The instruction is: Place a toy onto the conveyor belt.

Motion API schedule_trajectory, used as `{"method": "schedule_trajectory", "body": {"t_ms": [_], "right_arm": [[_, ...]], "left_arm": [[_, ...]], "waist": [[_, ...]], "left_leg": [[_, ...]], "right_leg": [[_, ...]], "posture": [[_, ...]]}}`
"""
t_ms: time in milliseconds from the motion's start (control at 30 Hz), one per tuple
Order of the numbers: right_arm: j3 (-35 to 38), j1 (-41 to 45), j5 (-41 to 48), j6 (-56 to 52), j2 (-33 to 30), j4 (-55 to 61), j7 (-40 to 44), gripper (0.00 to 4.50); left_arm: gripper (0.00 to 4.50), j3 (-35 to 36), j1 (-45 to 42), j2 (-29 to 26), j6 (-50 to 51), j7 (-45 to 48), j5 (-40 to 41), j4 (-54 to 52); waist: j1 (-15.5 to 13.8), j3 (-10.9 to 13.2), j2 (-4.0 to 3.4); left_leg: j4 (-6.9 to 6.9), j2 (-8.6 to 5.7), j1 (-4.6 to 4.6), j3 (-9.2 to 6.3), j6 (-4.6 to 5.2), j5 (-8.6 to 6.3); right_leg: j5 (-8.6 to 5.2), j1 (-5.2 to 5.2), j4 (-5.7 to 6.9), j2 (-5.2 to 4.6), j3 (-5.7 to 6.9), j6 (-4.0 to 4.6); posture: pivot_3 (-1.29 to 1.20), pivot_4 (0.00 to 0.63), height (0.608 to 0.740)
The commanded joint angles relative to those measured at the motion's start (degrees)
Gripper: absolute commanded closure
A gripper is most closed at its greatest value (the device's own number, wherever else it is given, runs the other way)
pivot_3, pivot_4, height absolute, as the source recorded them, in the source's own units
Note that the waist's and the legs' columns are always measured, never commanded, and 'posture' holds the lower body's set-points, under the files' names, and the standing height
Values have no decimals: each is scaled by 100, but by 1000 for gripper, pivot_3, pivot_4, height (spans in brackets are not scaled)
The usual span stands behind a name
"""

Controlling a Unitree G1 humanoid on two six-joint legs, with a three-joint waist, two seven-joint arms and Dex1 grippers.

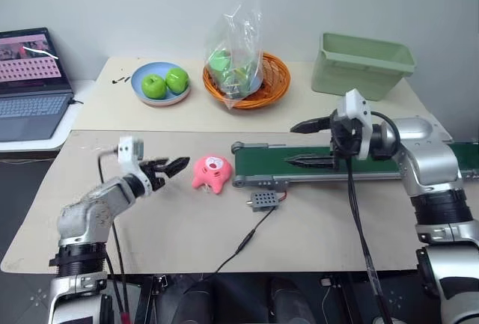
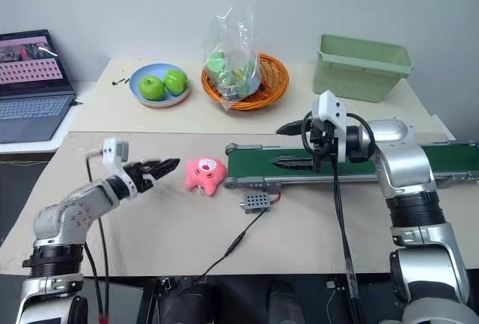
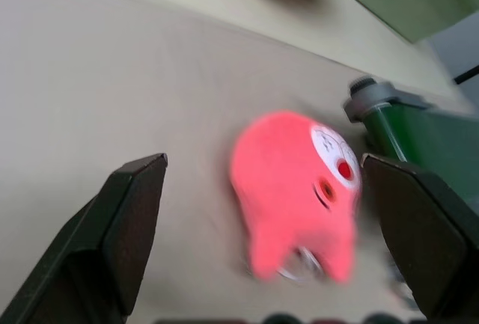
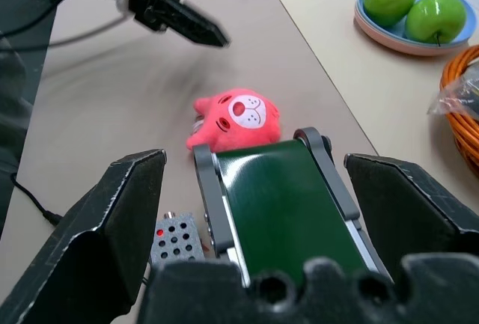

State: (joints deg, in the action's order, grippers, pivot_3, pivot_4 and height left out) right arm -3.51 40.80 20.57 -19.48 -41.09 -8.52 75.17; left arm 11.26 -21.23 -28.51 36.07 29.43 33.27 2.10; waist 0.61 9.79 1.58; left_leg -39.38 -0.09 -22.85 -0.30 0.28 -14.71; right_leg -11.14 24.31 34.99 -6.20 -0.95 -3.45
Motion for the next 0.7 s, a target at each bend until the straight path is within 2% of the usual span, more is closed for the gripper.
{"method": "schedule_trajectory", "body": {"t_ms": [33,133,300,433,700], "right_arm": [[223,-7,136,-77,-95,289,-76,0],[234,-52,168,-118,-85,362,-145,0],[255,-120,220,-197,-111,483,-220,0],[320,-230,253,-271,-169,626,-295,0],[436,-434,296,-399,-296,852,-381,0]], "left_arm": [[48,-738,-86,2,-1485,590,-906,-402],[48,-1299,-30,249,-2069,800,-1368,-199],[48,-1638,-90,385,-2456,984,-1779,152],[48,-1903,-291,662,-2829,1002,-2152,951],[48,-1706,-640,828,-3042,981,-2242,1435]], "waist": [[-6,0,-1],[-7,-3,-6],[24,-3,-5],[4,-3,-5],[-12,-3,-5]], "left_leg": [[0,0,0,1,0,0],[2,-1,3,3,3,-1],[1,1,2,4,5,-2],[0,0,4,4,5,-1],[0,0,-3,1,8,-3]], "right_leg": [[0,0,-2,0,0,0],[0,-4,-1,-2,-3,0],[0,2,2,-1,-2,-1],[0,-2,3,-1,-2,-1],[0,-2,7,-1,2,-2]], "posture": [[0,150,740],[0,150,740],[0,150,740],[0,150,740],[0,150,740]]}}
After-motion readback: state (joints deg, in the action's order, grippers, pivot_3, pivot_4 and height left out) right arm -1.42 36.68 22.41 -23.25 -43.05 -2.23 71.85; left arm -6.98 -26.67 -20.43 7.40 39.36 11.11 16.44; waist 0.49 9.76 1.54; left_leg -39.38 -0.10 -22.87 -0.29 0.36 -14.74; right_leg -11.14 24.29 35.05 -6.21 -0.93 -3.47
